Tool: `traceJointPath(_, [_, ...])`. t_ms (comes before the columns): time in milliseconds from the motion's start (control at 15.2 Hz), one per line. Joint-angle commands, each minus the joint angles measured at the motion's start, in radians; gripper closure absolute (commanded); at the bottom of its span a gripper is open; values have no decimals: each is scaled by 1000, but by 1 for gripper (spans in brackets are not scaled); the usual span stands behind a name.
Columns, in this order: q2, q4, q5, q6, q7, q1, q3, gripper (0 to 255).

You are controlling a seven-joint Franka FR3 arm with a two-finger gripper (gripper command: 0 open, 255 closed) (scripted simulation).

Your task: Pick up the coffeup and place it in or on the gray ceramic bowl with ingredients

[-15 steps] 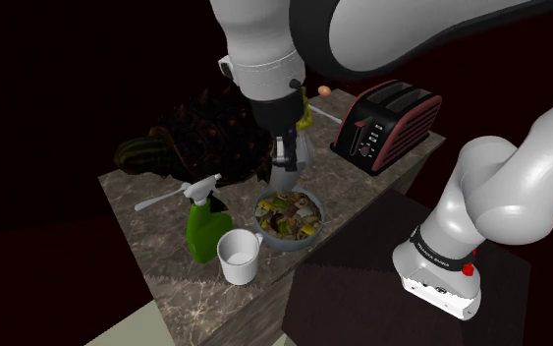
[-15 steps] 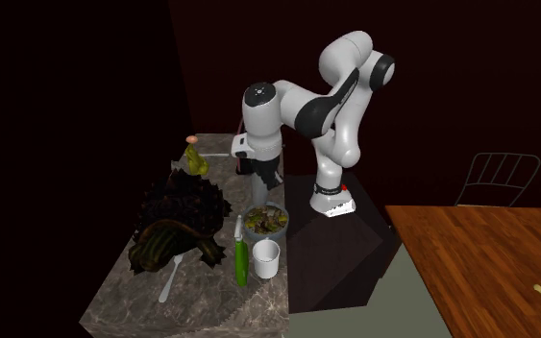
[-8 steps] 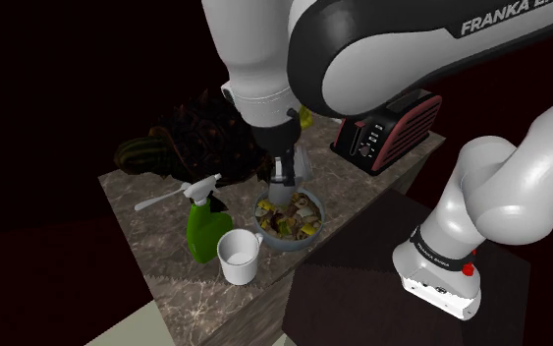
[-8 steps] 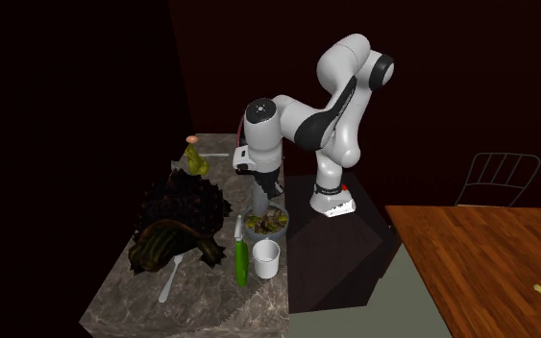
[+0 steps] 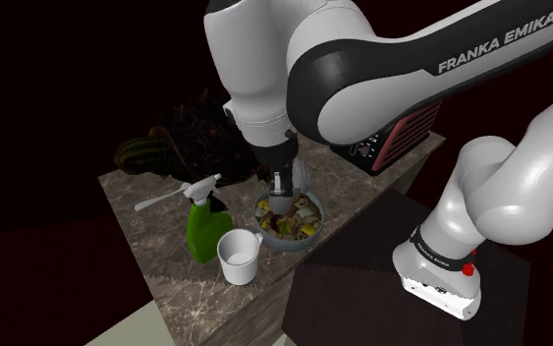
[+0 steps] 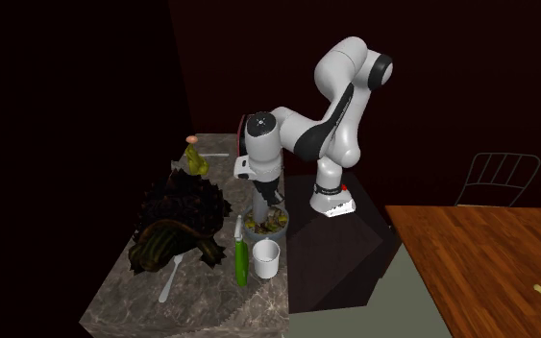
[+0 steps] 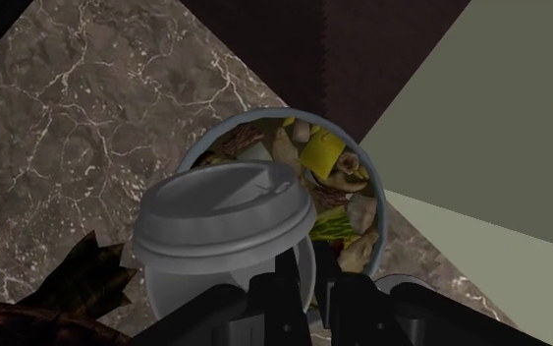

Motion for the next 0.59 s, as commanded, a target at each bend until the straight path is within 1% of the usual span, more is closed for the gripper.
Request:
traceJointPath(0, [2, -2, 0, 2, 1, 0, 0, 255])
traceJointPath(264, [2, -2, 0, 2, 1, 0, 0, 255])
traceJointPath(330, [2, -2, 0, 2, 1, 0, 0, 0])
traceJointPath(528, [2, -1, -1, 1, 0, -1, 0, 0])
